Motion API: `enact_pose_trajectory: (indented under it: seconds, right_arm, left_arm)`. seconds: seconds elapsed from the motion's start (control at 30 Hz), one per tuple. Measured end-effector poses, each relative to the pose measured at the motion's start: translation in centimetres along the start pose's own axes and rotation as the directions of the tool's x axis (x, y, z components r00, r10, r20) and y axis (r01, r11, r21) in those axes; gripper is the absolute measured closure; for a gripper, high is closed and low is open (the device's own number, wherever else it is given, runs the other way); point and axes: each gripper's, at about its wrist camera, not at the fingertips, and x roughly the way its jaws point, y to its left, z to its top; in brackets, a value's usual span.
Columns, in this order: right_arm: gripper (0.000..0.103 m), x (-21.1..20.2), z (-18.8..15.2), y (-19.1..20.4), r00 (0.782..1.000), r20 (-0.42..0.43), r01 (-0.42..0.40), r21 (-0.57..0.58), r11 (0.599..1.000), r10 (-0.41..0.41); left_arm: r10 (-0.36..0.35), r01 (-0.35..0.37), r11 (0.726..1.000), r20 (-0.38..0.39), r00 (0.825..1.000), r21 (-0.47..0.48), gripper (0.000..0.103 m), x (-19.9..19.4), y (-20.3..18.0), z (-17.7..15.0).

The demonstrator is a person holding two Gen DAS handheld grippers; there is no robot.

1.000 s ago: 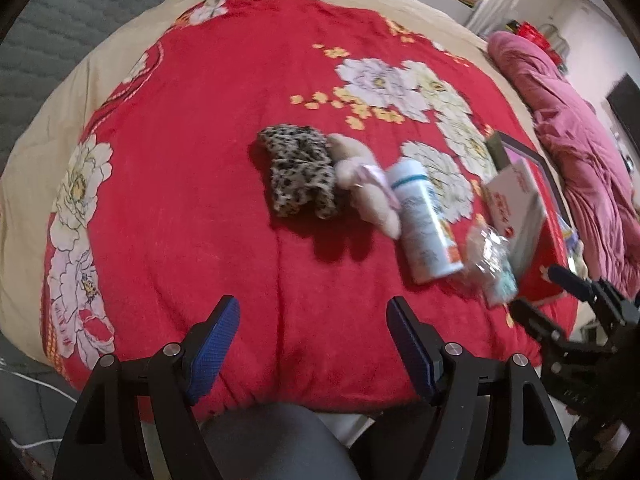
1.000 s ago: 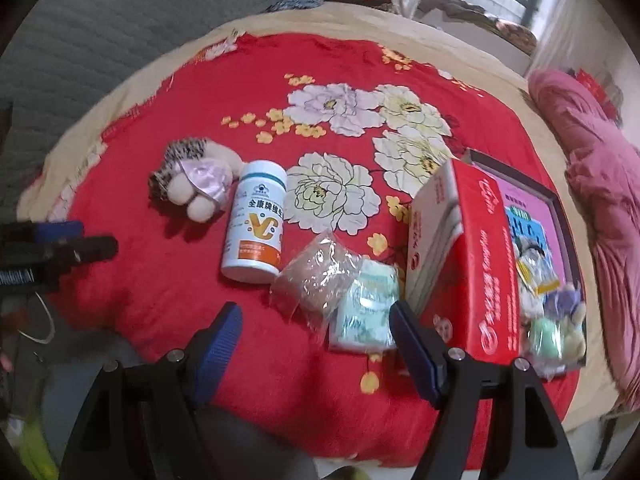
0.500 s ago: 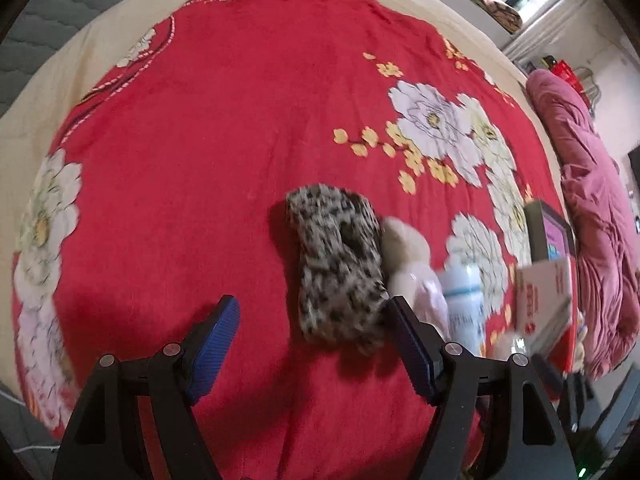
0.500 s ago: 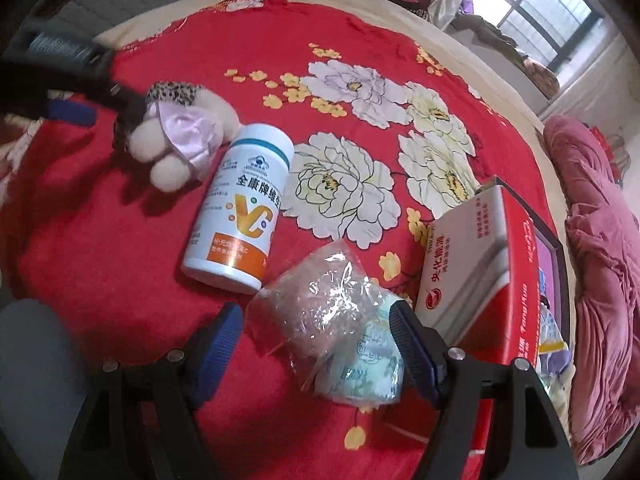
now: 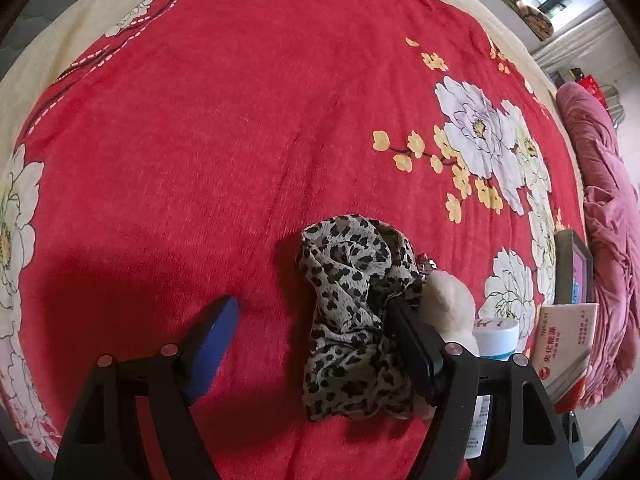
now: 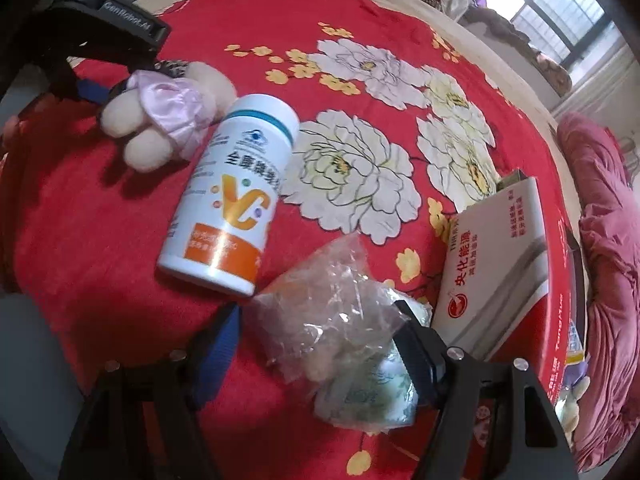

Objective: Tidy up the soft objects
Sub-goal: 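Close the left gripper on the scrunchie while the right closes on the plastic bag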

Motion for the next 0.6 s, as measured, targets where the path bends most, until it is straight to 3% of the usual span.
enact_pose_trajectory:
  seconds: [0.23,0.37,0.43,0.5,0.6]
  right_arm:
    - [0.047,-0.1,0.3,-1.1,0.999,-0.003,-0.033,0.043,0.999,0.033]
    - [0.051,-0.4,0.3,-1.9,0.999,0.005,-0.047,0.077,0.996,0.047]
    - [0.052,-0.7,0.2,-2.5,0.998,0.012,-0.070,0.106,0.992,0.069]
    - [0.052,-1.1,0.2,-3.3,0.995,0.024,-0.094,0.148,0.985,0.092]
    - [0.052,-2.1,0.0,-4.8,0.990,0.061,-0.136,0.219,0.966,0.126]
  left_arm:
    - [0.084,-0.086,0.995,0.038,0.996,0.054,0.028,0.4,-1.6,0.0]
    - [0.046,-0.050,0.996,0.060,0.997,0.080,0.058,0.0,-2.0,0.2]
    - [0.041,-0.046,0.996,0.055,0.998,0.079,0.063,0.1,-1.8,0.3]
    - [0.029,-0.034,0.996,0.059,0.998,0.077,0.076,-0.1,-1.4,0.4]
    - [-0.005,0.002,0.999,0.066,0.998,0.047,0.088,-0.5,0.0,0.4]
